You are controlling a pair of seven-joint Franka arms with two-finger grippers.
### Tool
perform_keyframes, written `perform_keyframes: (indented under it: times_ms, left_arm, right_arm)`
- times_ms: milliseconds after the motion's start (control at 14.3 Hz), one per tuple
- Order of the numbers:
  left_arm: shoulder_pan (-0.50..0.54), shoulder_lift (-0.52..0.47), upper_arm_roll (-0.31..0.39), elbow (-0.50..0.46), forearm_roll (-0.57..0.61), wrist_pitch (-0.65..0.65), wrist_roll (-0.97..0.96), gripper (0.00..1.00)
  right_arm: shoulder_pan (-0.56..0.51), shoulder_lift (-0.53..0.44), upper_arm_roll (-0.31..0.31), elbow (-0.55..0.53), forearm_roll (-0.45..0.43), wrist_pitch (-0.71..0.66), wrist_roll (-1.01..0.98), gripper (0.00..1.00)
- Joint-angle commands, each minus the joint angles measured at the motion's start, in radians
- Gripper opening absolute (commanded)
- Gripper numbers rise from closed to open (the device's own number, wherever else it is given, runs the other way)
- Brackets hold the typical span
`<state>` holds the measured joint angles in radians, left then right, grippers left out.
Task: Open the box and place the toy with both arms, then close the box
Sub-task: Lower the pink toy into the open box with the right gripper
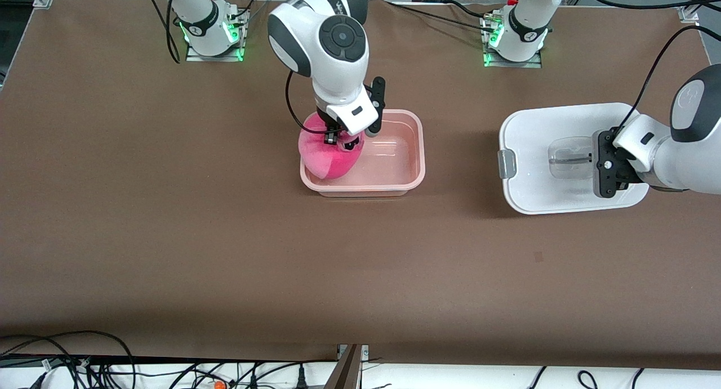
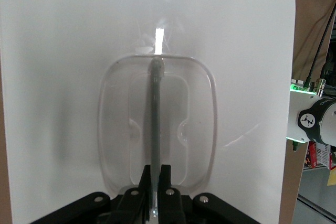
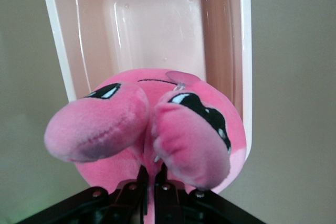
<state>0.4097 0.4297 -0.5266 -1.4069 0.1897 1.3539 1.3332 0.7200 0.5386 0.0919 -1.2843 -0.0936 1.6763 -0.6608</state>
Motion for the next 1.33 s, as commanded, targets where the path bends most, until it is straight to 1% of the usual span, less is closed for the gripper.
perform_keyframes:
  times_ms: [0, 350, 490, 630, 700, 770, 911, 1121, 1261]
  left_arm:
    - [0.001, 0.011, -0.009, 0.035, 0.008, -0.016, 0.014, 0.0]
    - [0.001, 0.012, -0.009, 0.035, -0.006, -0.016, 0.015, 0.0]
    - [0.001, 0.012, -0.009, 0.035, -0.006, -0.016, 0.014, 0.0]
    - [0.001, 0.012, -0.009, 0.034, -0.006, -0.016, 0.014, 0.0]
    - [0.001, 0.012, -0.007, 0.034, -0.006, -0.016, 0.014, 0.0]
    - [0.001, 0.012, -0.009, 0.035, -0.006, -0.016, 0.014, 0.0]
    - [0.006, 0.012, -0.009, 0.034, -0.006, -0.016, 0.017, 0.0]
    - [0.006, 0.012, -0.009, 0.034, -0.006, -0.016, 0.011, 0.0]
    - [0.004, 0.012, -0.009, 0.032, -0.006, -0.018, 0.009, 0.0]
  right_arm:
    - [0.013, 0.046, -0.006, 0.048, -0.017, -0.004, -0.016, 0.0]
    - [0.024, 0.125, -0.006, 0.046, -0.034, 0.049, 0.012, 0.0]
    - [0.041, 0.164, -0.009, 0.046, -0.064, 0.077, 0.05, 0.0]
    - [0.05, 0.202, -0.009, 0.043, -0.074, 0.12, 0.079, 0.0]
    - [0.053, 0.222, -0.011, 0.04, -0.078, 0.149, 0.085, 0.93]
    - [0.055, 0.237, -0.011, 0.04, -0.084, 0.175, 0.096, 1.0]
    - [0.064, 0.253, -0.009, 0.042, -0.083, 0.23, 0.171, 1.0]
    - [0.094, 0.277, -0.009, 0.04, -0.08, 0.365, 0.295, 1.0]
    - [0.088, 0.274, -0.009, 0.042, -0.077, 0.381, 0.311, 1.0]
